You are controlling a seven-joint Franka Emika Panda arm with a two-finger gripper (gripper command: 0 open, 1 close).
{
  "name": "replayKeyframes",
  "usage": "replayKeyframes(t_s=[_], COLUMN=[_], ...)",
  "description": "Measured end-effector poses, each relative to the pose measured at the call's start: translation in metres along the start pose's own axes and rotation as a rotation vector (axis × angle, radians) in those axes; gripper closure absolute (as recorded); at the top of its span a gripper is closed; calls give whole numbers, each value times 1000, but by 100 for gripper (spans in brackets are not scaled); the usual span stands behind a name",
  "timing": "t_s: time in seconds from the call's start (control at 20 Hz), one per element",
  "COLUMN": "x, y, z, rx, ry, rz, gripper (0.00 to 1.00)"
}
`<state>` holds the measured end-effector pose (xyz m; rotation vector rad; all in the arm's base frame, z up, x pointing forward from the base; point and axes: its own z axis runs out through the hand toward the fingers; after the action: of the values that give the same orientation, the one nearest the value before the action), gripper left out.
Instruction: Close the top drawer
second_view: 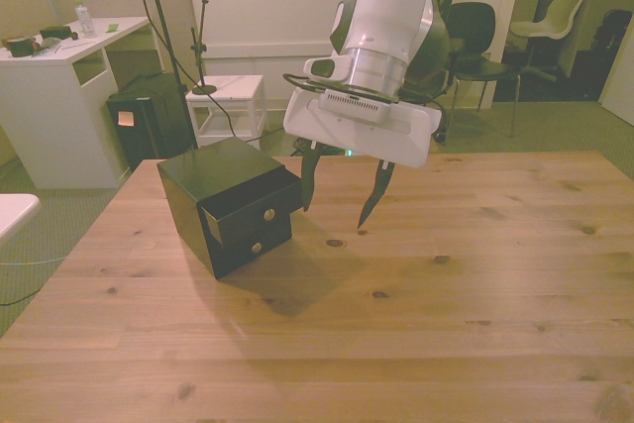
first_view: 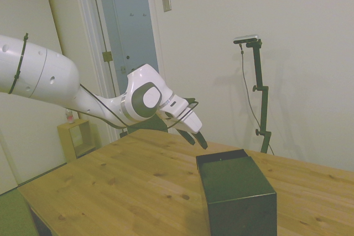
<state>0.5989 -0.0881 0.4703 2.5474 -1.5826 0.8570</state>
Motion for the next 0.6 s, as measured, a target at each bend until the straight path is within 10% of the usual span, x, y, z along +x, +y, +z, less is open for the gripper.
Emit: replayKeyframes(t_s=[0.6], x=[-3], y=[-1], z=[2], rx=[-2], ry=[23], rz=[3], gripper=[100])
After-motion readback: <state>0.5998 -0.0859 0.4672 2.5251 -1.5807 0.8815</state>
